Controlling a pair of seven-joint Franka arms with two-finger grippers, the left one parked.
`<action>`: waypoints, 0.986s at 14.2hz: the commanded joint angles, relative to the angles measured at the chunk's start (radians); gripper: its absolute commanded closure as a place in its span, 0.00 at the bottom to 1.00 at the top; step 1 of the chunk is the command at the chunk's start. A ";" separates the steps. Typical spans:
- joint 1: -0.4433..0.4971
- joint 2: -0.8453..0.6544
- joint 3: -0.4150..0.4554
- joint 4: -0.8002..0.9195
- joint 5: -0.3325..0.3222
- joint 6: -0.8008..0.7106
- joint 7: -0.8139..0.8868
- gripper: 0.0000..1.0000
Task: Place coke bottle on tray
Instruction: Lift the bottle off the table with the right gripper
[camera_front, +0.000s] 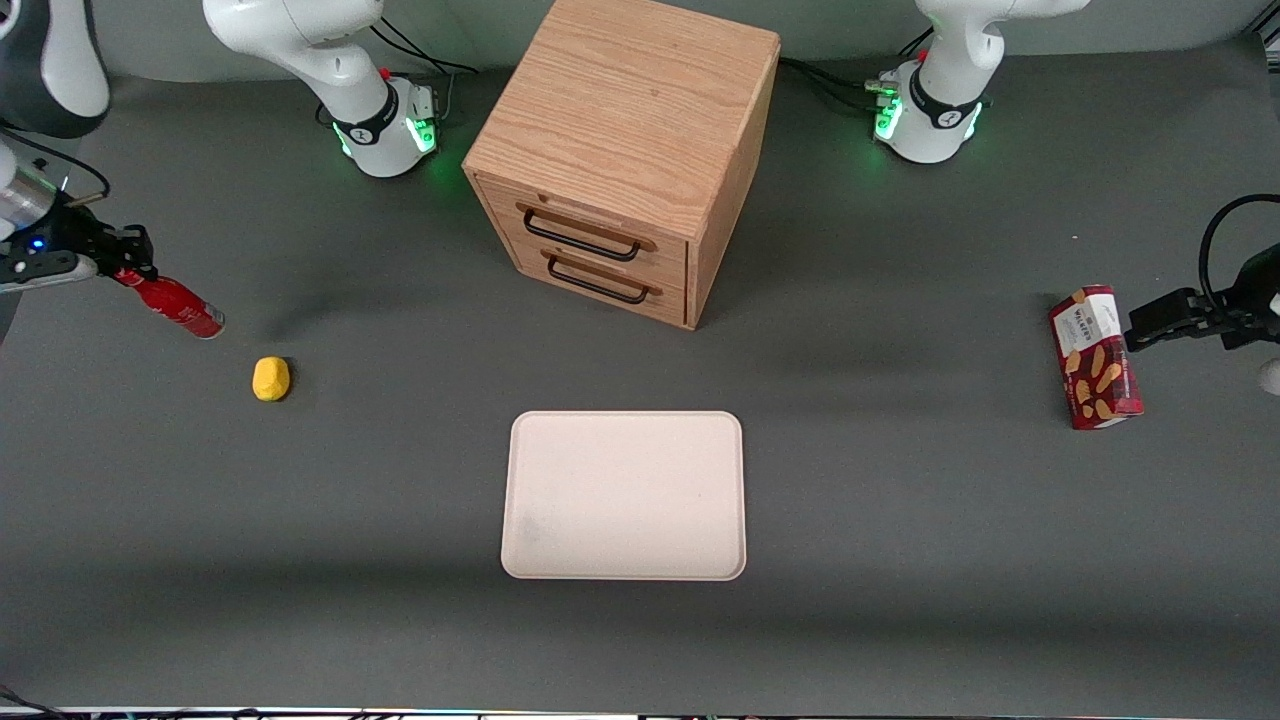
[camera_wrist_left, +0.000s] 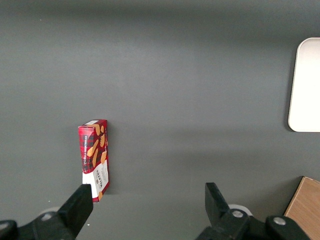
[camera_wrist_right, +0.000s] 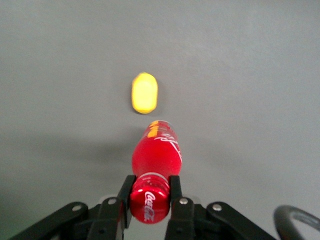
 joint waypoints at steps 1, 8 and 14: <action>0.004 0.171 0.056 0.313 0.115 -0.212 -0.003 1.00; 0.001 0.443 0.176 0.871 0.235 -0.475 0.013 1.00; 0.002 0.685 0.354 1.209 0.263 -0.512 0.195 1.00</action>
